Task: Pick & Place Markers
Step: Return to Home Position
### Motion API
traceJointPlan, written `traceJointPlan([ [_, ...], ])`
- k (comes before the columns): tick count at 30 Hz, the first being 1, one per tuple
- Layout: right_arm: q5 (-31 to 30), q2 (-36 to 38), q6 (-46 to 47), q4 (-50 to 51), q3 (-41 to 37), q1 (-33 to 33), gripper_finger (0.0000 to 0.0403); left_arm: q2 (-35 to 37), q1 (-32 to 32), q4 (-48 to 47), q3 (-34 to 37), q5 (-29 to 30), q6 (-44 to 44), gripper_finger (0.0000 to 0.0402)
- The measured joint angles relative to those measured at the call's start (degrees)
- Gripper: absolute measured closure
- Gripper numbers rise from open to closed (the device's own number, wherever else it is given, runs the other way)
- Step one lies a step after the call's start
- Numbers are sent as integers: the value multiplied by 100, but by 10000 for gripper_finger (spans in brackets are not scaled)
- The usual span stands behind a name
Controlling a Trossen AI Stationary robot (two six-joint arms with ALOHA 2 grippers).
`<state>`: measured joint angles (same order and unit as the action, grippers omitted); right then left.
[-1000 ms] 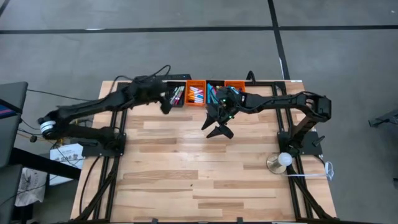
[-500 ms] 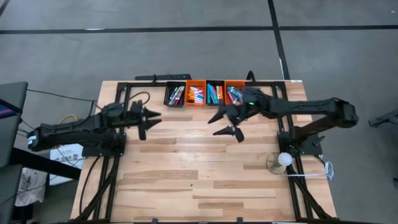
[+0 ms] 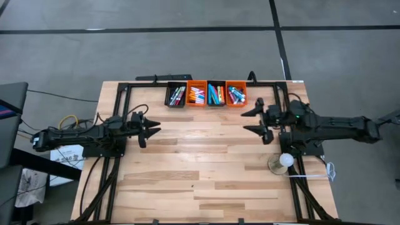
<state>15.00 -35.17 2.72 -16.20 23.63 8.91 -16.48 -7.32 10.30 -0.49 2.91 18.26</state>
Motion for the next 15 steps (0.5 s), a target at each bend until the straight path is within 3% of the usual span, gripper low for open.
traceJointPlan([
  [7,-28,1537,-2,459,-815,-177,163,-159,241,-213,18,5,-582,252],
  [15,-192,3454,-119,725,-1582,-161,163,-167,253,-209,17,25,-496,252],
])
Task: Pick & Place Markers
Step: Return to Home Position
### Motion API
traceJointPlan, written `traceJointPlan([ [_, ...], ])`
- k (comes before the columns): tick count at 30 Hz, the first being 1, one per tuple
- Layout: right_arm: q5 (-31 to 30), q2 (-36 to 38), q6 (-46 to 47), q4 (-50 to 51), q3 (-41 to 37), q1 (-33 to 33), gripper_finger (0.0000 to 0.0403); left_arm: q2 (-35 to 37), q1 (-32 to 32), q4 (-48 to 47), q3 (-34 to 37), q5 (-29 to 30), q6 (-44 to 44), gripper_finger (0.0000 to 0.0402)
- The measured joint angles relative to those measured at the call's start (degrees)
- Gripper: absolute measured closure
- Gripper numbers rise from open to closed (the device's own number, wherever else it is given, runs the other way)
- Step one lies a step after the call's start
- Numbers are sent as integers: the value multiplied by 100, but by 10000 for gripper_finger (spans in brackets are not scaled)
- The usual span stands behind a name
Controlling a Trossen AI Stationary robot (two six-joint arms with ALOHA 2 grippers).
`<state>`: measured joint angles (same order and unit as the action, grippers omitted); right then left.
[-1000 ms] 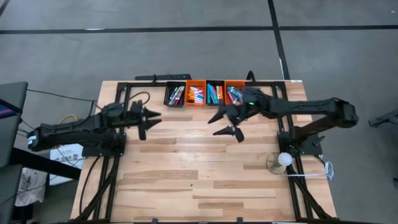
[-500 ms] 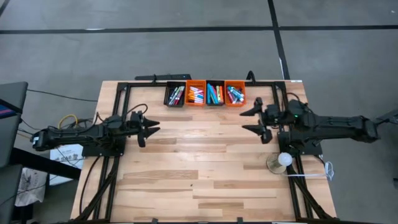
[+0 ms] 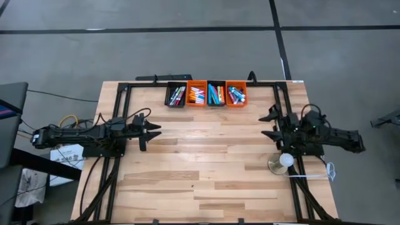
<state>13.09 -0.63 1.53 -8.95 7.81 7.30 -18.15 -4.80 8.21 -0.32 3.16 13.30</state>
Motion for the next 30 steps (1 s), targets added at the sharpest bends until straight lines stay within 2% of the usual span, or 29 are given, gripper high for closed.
traceJointPlan([
  [8,-311,-135,-29,15,-170,117,163,-33,-4,26,0,4,4,252],
  [18,-256,-80,64,304,-166,174,163,-45,-4,87,-2,4,4,252],
  [30,-257,-80,1203,398,-166,173,163,-44,-4,131,-4,4,4,252],
])
